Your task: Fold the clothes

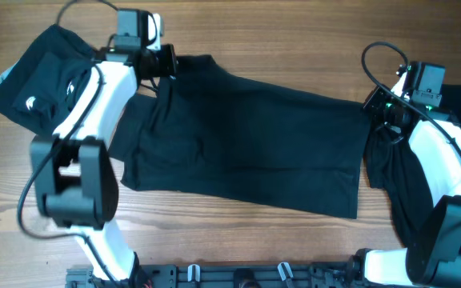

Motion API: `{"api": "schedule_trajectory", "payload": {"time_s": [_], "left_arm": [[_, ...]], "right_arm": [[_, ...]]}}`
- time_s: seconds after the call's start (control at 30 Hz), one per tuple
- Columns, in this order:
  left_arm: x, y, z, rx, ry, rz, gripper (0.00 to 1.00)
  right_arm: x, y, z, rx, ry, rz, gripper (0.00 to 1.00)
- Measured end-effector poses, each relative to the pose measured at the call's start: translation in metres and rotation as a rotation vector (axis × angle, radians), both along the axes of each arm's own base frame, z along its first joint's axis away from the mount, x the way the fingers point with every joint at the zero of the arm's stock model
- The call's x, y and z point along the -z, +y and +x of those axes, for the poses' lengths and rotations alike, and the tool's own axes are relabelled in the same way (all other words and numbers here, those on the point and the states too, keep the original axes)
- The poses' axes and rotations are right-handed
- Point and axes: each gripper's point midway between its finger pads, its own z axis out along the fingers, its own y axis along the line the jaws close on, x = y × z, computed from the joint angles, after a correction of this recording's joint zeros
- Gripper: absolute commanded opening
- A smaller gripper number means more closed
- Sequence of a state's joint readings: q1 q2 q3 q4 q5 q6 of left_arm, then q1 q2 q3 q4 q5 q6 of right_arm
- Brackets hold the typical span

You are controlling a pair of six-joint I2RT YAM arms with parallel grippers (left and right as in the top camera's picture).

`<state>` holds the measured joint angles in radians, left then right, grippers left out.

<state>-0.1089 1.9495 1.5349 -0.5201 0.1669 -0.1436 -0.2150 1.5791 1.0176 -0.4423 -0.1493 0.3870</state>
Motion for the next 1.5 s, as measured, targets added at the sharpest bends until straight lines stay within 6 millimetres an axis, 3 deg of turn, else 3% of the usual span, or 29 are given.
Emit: {"api": "schedule_trajectory", "payload": {"time_s": [0.07,0.13,0.4,0.53,0.8,0.97,1.07,1.43,1.5], "left_arm": [[-0.028,0.0,0.001,0.0,-0.058,-0.006,0.04],[-0.039,0.0,0.001,0.0,-0.081,-0.008,0.04],[-0.029,0.001,-0.012,0.0,-0.012,0.0,0.04],[-0.022,0.004,-0.037,0.005,0.087,0.015,0.04],[-0.046,0.025,-0.084,-0.039,0.171,0.105,0.04],[-0.035,0.034,-0.111,-0.051,0.289,0.152,0.04],[-0.03,0.05,-0.125,-0.093,0.346,0.219,0.04],[-0.025,0.072,-0.149,-0.145,0.451,0.28,0.04],[-0.025,0.075,-0.153,-0.15,0.468,0.293,0.04]], "right_arm": [[0.003,0.001,-0.004,-0.001,0.021,0.004,0.04],[0.004,0.001,-0.006,-0.003,0.031,0.004,0.05],[0.009,0.003,-0.016,-0.019,0.073,-0.001,0.05],[0.017,-0.004,-0.031,0.003,0.146,-0.038,0.06],[0.024,-0.003,-0.046,-0.013,0.217,-0.045,0.07],[0.03,0.001,-0.064,-0.02,0.291,-0.031,0.11],[0.031,0.002,-0.067,-0.026,0.305,-0.03,0.11],[0.033,0.008,-0.077,-0.123,0.34,-0.036,0.13],[0.034,0.009,-0.082,-0.138,0.359,-0.036,0.18]]}}
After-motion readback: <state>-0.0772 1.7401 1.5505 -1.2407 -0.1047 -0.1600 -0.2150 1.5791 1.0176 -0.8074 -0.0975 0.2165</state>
